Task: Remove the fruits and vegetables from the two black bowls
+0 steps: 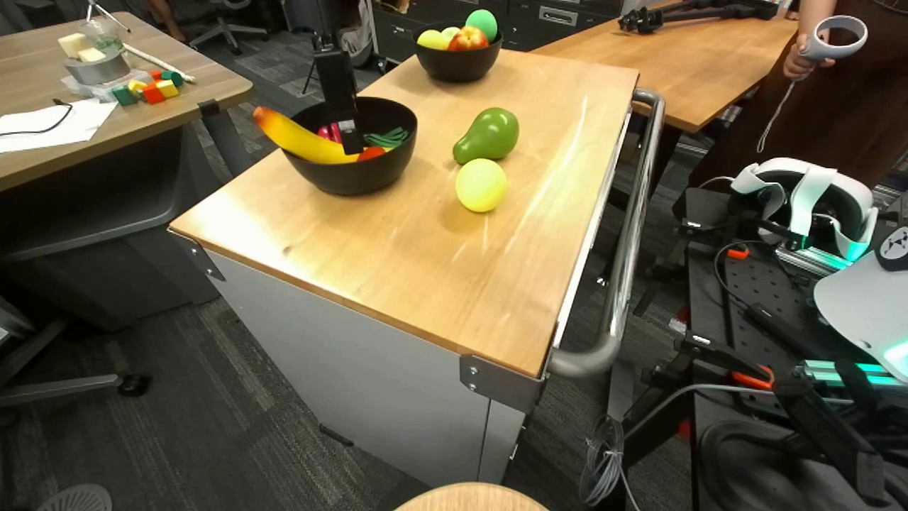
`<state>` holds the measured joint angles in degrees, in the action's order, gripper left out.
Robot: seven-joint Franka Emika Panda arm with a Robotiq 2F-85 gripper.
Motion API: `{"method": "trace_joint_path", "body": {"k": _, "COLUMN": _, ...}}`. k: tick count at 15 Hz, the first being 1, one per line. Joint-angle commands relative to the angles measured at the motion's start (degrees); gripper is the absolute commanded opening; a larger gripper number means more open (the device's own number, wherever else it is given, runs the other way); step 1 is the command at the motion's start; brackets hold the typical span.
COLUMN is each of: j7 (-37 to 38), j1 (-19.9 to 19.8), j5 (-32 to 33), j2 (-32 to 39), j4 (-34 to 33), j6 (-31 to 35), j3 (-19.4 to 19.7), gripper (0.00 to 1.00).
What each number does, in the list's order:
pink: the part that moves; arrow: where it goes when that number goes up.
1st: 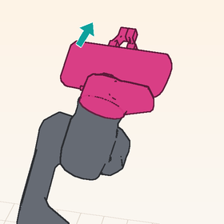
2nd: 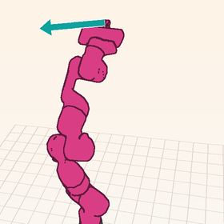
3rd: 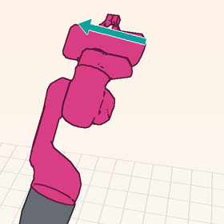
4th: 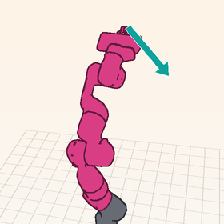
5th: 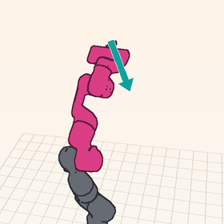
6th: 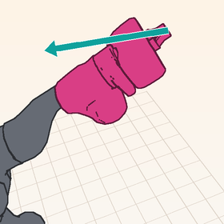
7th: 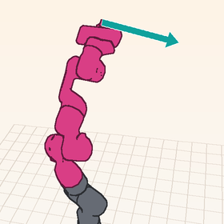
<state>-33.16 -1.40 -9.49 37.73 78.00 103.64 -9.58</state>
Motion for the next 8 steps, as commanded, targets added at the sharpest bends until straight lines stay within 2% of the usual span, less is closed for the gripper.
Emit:
{"method": "trace_joint_path", "body": {"k": 1, "j7": 3.1, "j1": 0.3, "j5": -0.2, "j2": 1.6, "j4": -2.4, "j6": -2.3, "j3": 0.3, "gripper": 0.63}}
{"method": "trace_joint_path", "body": {"k": 8, "j7": 10.4, "j1": 1.2, "j5": 1.7, "j2": 1.9, "j4": -1.5, "j6": -4.4, "j3": 2.1, "gripper": 0.64}}
